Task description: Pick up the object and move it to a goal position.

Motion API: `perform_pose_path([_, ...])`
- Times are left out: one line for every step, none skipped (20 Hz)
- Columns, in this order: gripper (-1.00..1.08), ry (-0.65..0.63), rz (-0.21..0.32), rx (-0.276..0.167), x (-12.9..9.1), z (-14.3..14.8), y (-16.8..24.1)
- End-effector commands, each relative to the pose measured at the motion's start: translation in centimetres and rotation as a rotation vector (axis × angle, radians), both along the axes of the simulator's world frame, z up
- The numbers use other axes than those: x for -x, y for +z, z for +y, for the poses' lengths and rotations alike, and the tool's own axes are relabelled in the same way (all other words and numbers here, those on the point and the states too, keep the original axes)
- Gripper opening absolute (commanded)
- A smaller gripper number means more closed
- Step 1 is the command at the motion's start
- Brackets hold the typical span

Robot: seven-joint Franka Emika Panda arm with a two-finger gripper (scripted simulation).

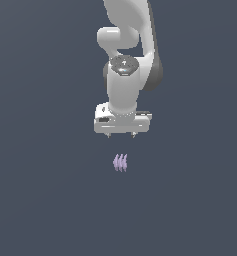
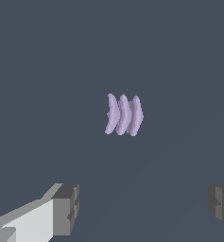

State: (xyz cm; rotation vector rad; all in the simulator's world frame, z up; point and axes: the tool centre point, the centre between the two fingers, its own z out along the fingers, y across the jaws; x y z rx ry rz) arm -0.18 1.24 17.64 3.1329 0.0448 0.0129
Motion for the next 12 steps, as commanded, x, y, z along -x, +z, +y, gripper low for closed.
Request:
perform_pose_path([1.0,0.0,0.0,0.0,0.0,0.0,0.0])
perform_pose_path([1.0,0.0,0.0,0.0,0.0,0.0,0.0])
perform_pose_path([1.0,0.001,0.0,-0.001,0.0,0.2,0.0])
perform_pose_path([1.0,0.003,-0.001,-0.001,0.0,0.5,-0.1])
perform_pose_path([1.0,0.005,-0.001,-0.002,-0.1,0.8,-0.1])
perform_pose_path([1.0,0.008,-0.002,-0.004,-0.1,1.2,-0.1])
perform_pose_path([1.0,0.012,-0.003,-0.005,-0.1,1.8,-0.2])
perform_pose_path([1.0,0.015,-0.004,-0.007,-0.1,2.2,-0.2])
perform_pose_path([1.0,0.018,-0.005,-0.008,0.0,2.6,-0.2])
perform_pose_path([1.0,0.021,-0.005,-0.008,0.0,2.8,-0.2])
perform_pose_path([1.0,0.022,-0.005,-0.009,0.0,3.0,-0.1])
perform_pose_path([1.0,0.023,-0.006,-0.009,0.1,3.1,-0.1])
